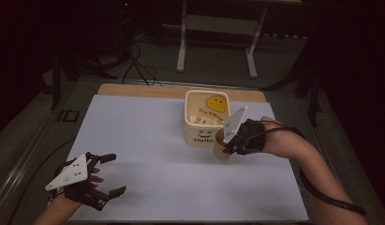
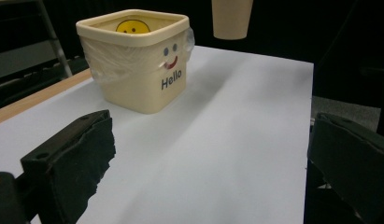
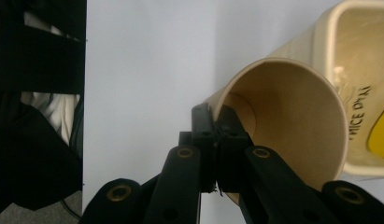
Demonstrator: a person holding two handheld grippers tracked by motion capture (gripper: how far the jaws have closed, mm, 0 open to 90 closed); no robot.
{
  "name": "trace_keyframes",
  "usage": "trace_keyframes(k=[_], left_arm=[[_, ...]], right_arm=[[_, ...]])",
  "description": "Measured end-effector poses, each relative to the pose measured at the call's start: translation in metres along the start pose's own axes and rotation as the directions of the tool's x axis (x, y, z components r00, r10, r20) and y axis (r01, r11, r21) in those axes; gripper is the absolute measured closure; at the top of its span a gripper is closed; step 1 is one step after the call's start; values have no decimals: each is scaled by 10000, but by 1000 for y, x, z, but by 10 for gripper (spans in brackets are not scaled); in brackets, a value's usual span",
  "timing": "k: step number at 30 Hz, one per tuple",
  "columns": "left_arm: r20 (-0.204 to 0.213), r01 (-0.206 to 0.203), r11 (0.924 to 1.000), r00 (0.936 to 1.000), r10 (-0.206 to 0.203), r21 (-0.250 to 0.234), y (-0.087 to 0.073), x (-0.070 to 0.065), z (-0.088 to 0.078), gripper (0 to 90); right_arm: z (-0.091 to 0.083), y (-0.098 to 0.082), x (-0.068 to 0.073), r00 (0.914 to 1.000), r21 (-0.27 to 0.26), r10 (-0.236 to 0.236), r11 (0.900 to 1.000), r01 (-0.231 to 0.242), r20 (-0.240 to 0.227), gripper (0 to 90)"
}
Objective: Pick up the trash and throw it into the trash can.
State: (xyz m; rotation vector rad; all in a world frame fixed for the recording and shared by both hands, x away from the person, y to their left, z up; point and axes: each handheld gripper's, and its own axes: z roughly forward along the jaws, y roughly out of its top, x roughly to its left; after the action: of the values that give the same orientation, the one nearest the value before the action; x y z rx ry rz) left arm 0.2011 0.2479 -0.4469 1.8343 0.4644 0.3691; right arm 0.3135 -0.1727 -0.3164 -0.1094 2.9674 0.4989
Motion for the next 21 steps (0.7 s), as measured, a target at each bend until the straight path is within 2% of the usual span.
trace_keyframes(k=[8, 21], left_arm=[[6, -38, 10000, 10000, 38, 39, 0, 0, 0, 18], [53, -58, 9999, 10000, 58, 126, -1, 0, 1, 18]], right_arm=[[-11, 11, -12, 9998, -81, -103, 9999, 104, 154, 882], [-18, 19, -29, 9998, -121, -142, 9998, 144, 134, 882]])
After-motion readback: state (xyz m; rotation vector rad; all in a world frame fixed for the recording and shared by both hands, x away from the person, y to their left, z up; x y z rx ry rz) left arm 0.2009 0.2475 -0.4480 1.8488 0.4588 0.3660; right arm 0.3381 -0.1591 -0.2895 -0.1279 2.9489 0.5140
